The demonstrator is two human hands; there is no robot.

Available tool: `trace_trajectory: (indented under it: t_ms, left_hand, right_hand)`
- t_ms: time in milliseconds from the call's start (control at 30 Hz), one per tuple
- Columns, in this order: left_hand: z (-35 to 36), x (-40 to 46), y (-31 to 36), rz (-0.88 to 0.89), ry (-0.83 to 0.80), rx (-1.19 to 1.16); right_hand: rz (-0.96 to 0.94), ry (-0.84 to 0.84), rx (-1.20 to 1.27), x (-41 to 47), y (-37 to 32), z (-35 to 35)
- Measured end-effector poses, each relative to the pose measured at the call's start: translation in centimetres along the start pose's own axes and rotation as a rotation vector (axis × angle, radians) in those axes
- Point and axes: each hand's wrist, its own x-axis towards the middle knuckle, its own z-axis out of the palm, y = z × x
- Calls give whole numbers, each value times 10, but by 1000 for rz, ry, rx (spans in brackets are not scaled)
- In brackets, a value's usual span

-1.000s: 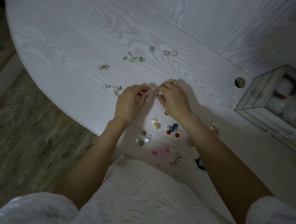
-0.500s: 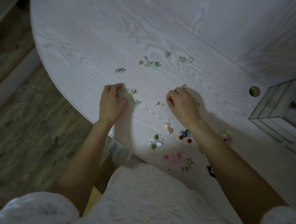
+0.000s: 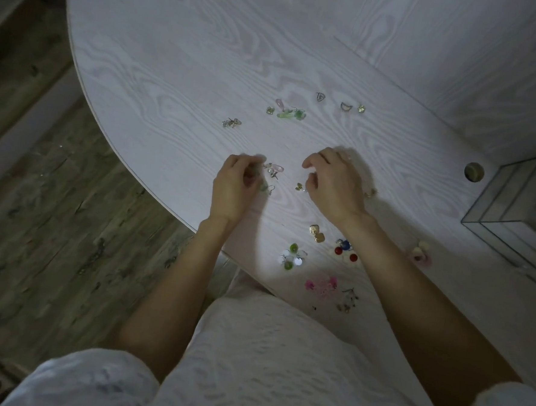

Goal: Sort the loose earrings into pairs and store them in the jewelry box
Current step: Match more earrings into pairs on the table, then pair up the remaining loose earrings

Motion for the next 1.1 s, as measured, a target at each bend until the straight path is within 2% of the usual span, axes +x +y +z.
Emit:
trace_trajectory:
  t_ms: [267, 733, 833, 967, 1100]
  left_hand:
    - [0, -1, -4, 26, 24, 85]
    - [-7, -5, -11, 9, 48, -5]
    - [-8, -7, -12, 59, 41, 39]
    - [-6, -7, -17, 207, -11, 143]
    - [-9, -4, -20, 200, -23, 211]
  right_hand:
    - [-178, -115, 53, 19, -23, 17]
    - [53, -113, 39, 18, -7, 0]
    - [28, -95, 100, 28, -12, -1]
    - [-64, -207, 68, 41, -27, 11]
    - [-54, -230, 35, 48, -32, 20]
